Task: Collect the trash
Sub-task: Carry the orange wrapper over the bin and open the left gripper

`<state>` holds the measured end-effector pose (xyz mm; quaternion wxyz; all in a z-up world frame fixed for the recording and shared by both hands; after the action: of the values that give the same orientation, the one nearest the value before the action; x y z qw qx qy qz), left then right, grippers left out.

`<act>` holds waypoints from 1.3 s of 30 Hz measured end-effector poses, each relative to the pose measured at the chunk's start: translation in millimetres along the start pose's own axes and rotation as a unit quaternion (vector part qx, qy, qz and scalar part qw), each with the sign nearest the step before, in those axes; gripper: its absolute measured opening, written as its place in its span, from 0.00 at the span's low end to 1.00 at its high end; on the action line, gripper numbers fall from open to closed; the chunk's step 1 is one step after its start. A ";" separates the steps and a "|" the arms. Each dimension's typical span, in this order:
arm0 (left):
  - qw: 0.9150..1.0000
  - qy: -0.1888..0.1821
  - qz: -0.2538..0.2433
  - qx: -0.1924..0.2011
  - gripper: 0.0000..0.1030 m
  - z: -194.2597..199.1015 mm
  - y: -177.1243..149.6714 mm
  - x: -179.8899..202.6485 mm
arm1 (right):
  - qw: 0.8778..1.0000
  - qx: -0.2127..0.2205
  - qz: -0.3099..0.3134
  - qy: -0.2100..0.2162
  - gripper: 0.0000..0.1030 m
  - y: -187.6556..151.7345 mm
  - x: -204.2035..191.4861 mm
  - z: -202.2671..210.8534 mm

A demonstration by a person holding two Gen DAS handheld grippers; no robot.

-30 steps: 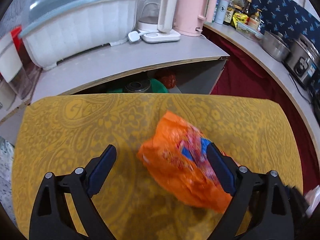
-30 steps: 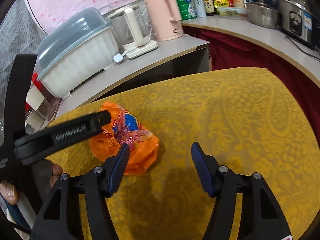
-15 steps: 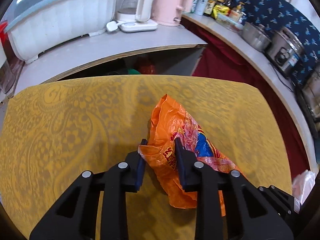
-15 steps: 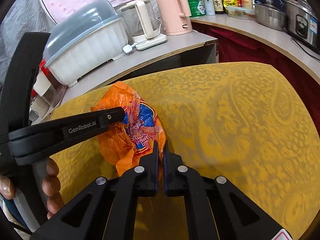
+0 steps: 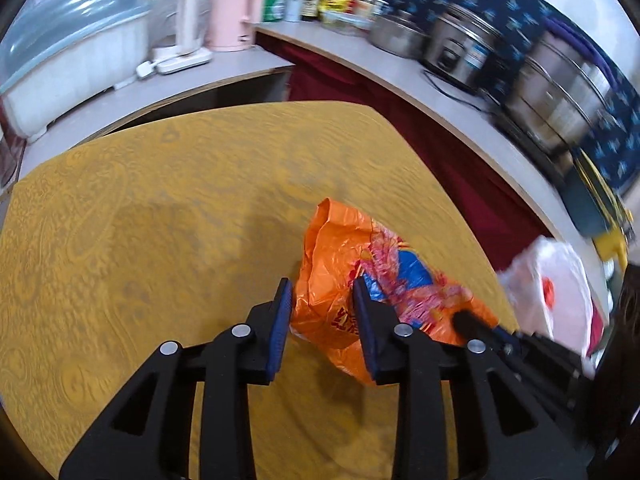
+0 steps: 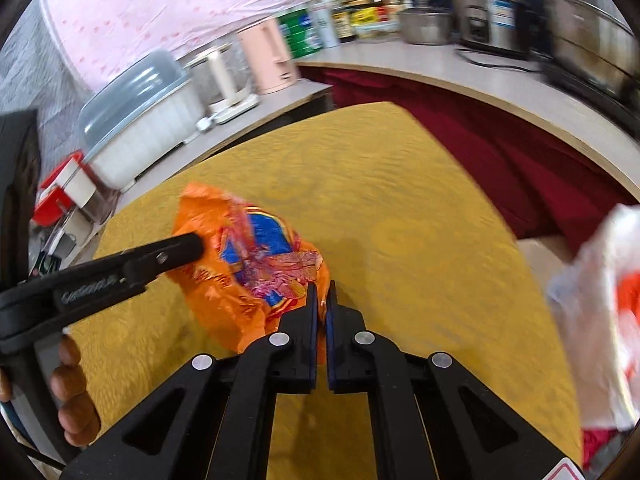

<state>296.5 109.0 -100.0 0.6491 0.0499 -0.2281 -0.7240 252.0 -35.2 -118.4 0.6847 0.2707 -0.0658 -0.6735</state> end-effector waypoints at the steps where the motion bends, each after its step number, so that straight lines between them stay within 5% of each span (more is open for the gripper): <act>1: 1.000 -0.004 -0.006 -0.004 0.29 1.5 -7.6 10.3 | 1.000 0.002 -0.005 -0.001 0.03 -4.1 6.7 5.1; 13: 0.997 -0.017 -0.076 -0.007 0.23 19.6 -63.4 102.6 | 0.997 0.047 -0.053 -0.014 0.03 -43.1 68.6 73.1; 25: 0.989 -0.037 -0.145 0.001 0.22 20.8 -64.7 213.3 | 0.986 0.105 -0.124 -0.041 0.03 -61.5 162.0 139.3; 39: 0.971 -0.034 -0.237 -0.005 0.22 -31.2 -58.3 354.4 | 0.964 0.134 -0.205 -0.104 0.03 -73.8 295.1 174.9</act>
<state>200.5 -237.4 -71.5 0.4514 0.0752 -0.2282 -0.8594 131.9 -363.2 -85.5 0.4785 0.2963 -0.1692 -0.8091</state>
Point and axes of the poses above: each gripper's, at about its wrist camera, not at the fingertips, and z roughly against the way its jaws point, x to its right, y to its top, the point moved 5 cm from there along -z, roughly the way its jaws point, and after that the axes turned 11 degrees about -x, right-handed, at the moved point
